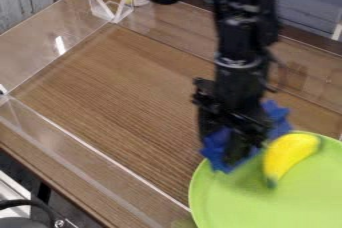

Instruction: Put the blue object in the green plate

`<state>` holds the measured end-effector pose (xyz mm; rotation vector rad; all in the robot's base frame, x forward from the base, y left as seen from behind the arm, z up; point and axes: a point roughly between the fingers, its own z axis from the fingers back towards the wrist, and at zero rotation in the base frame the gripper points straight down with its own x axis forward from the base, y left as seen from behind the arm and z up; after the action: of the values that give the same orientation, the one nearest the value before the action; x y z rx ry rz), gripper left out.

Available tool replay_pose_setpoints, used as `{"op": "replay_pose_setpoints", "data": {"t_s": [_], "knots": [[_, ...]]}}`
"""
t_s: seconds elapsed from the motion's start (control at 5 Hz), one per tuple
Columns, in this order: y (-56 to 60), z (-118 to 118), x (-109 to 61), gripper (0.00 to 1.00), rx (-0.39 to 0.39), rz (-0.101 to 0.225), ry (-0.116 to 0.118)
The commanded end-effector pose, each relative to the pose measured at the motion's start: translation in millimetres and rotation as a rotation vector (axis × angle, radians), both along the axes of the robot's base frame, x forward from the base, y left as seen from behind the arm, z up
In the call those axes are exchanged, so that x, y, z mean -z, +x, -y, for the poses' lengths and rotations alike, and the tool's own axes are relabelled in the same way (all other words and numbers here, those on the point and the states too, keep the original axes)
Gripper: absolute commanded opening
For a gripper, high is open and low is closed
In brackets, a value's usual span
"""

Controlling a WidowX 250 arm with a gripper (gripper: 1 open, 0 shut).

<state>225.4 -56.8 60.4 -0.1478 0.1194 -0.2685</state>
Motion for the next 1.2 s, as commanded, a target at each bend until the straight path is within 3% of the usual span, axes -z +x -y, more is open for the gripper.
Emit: {"op": "replay_pose_setpoints", "data": {"t_s": [0.0,0.2,0.4,1.0], "knots": [[9.9,39,-10.3,0.0,0.052,0.062,-0.017],[15.8,82,-6.1,0.0,0.095,0.067,-0.029],[17.3,101,2.8,0.0,0.146,0.066,-0.036],[19.1,91,-10.4,0.0,0.147,0.067,-0.052]]}}
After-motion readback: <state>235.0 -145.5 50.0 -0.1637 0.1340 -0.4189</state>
